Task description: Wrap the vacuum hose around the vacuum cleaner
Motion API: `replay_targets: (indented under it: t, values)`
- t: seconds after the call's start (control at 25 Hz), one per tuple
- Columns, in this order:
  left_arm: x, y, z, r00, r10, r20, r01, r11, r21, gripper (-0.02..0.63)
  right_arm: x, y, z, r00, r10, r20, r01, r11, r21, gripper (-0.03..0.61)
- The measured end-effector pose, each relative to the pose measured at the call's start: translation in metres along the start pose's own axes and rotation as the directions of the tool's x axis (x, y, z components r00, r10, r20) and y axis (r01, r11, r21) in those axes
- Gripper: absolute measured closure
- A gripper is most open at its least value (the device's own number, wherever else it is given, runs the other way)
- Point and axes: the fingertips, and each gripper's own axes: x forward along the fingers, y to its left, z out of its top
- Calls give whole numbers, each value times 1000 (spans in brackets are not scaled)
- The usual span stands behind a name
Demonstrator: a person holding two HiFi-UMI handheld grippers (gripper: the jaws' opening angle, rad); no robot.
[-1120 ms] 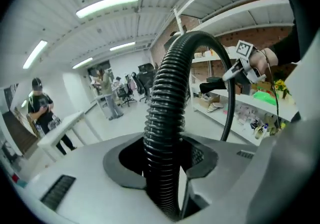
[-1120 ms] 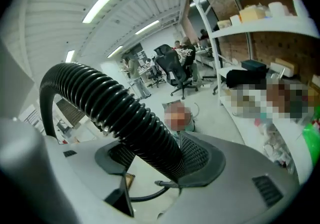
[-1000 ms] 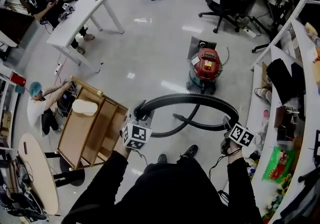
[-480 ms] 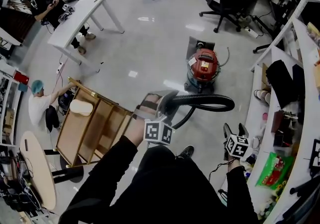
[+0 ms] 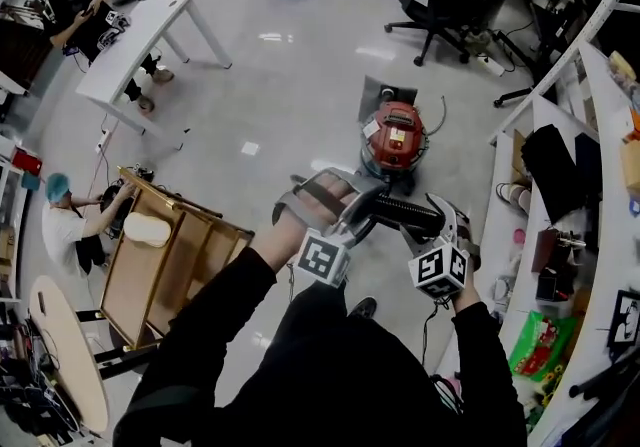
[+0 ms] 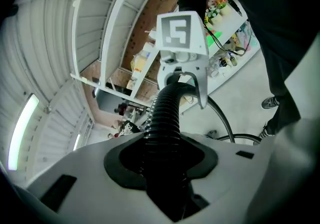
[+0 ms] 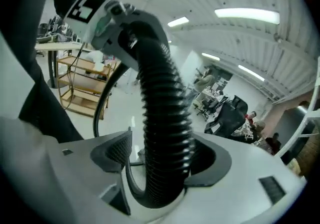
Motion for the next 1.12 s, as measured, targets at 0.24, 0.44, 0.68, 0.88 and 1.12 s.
replay_targets:
  t: [0.24,0.44,0.68,0.88,1.12]
  values:
    - [29,13,-32,994,5,107,9,991,-133,434,21,-34,-9,987,73,-143,-39,973,226,442]
    - [16,41,-125,961,267,76,-193,839,-509,277,65,-81,-15,963,107,-247,11,901,434,440]
    - [16,-93,-264,988,30,-148,-136,604,-785,262,84,-123,-23,947,151,-282,57,787,614,438]
    - [54,-237,-310,941,-318,-120,0,353,-935,261,97,-147,-19,958,188,-218,42,657,753,437]
    - [141,-245,-352,880,-470,-63,-24,89,-996,267,112,-164,-40,957,235,-173,-6,609,793,437]
